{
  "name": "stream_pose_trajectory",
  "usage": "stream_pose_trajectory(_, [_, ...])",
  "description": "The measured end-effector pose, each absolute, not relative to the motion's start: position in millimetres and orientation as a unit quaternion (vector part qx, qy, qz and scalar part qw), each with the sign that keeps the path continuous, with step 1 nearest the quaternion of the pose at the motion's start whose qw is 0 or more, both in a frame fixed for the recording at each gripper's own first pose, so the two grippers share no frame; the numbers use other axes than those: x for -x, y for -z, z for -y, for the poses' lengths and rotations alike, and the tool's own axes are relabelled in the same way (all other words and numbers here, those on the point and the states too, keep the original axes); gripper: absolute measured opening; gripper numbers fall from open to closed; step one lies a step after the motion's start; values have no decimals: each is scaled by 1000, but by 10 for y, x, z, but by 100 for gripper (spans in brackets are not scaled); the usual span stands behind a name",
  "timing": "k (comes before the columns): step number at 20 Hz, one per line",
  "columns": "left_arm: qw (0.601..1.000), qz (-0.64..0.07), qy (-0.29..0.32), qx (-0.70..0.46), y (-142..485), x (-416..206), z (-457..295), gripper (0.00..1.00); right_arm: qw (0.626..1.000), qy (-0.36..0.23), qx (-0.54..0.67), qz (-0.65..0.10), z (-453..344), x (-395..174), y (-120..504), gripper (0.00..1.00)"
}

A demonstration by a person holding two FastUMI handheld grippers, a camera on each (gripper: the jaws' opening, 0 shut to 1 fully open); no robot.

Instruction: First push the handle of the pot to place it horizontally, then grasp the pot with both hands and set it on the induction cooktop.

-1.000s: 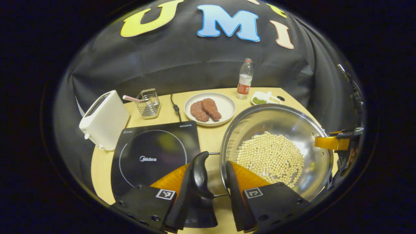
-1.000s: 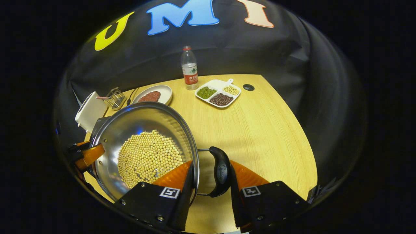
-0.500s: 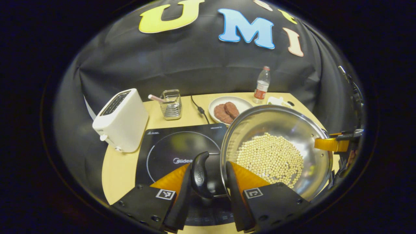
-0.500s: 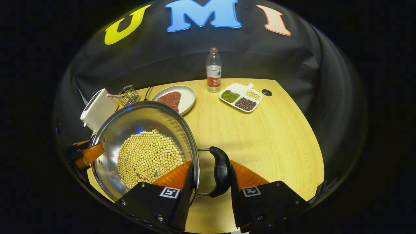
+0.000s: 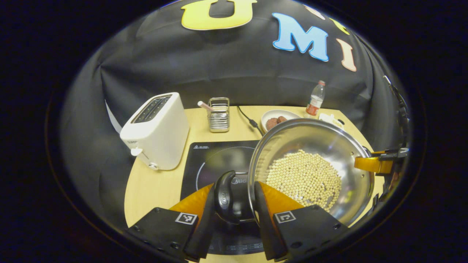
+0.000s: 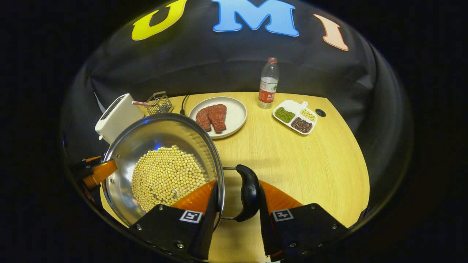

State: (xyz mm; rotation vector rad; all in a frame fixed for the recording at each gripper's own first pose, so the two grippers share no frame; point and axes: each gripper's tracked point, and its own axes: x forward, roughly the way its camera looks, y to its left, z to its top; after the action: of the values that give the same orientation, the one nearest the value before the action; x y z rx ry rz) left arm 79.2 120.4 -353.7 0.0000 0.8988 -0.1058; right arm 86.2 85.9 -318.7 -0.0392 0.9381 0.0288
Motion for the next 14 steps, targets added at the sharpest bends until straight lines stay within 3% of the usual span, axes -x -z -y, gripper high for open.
stream_pose_trajectory(14, [894, -446, 47, -4, 3824, -1240, -2163, 62, 890, -16, 2, -456, -1733, -1164, 3446, 55])
